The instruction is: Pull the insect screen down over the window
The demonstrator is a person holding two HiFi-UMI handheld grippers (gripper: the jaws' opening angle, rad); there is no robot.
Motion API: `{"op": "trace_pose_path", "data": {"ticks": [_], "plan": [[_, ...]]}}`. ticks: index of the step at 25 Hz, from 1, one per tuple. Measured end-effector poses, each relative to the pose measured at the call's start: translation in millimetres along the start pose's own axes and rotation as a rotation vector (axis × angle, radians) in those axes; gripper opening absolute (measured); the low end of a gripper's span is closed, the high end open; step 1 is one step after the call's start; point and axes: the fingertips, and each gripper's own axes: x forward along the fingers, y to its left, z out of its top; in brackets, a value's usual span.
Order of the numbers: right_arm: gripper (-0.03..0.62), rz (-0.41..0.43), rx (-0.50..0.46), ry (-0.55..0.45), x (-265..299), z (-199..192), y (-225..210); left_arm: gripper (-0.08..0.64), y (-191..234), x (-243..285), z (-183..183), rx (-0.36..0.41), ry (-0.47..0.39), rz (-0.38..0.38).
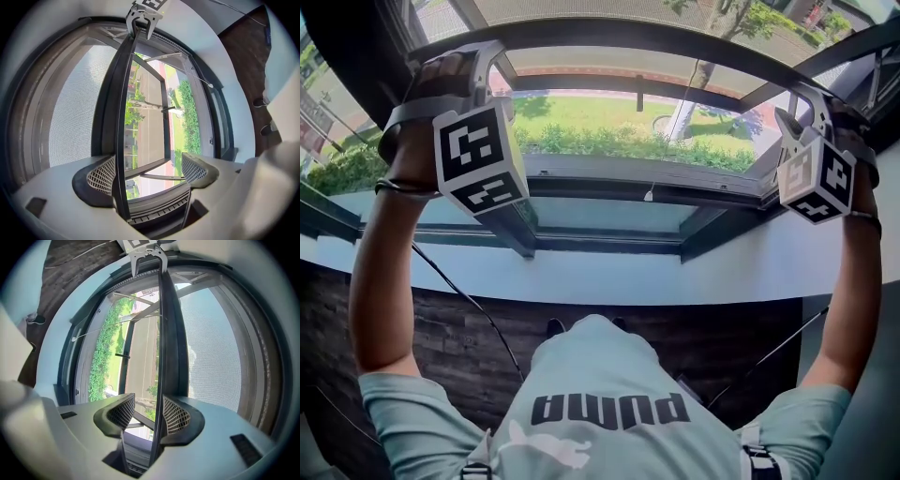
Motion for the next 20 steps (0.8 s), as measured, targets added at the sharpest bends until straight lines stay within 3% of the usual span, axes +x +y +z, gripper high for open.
{"op": "trace_pose_path", "data": {"ticks": [20], "plan": [[0.189,0.003,-0.002,0.007,2.1,-0.6,13.1,0.433,-12.5,2.0,3.1,-0.004,-0.006,-0.011]]}}
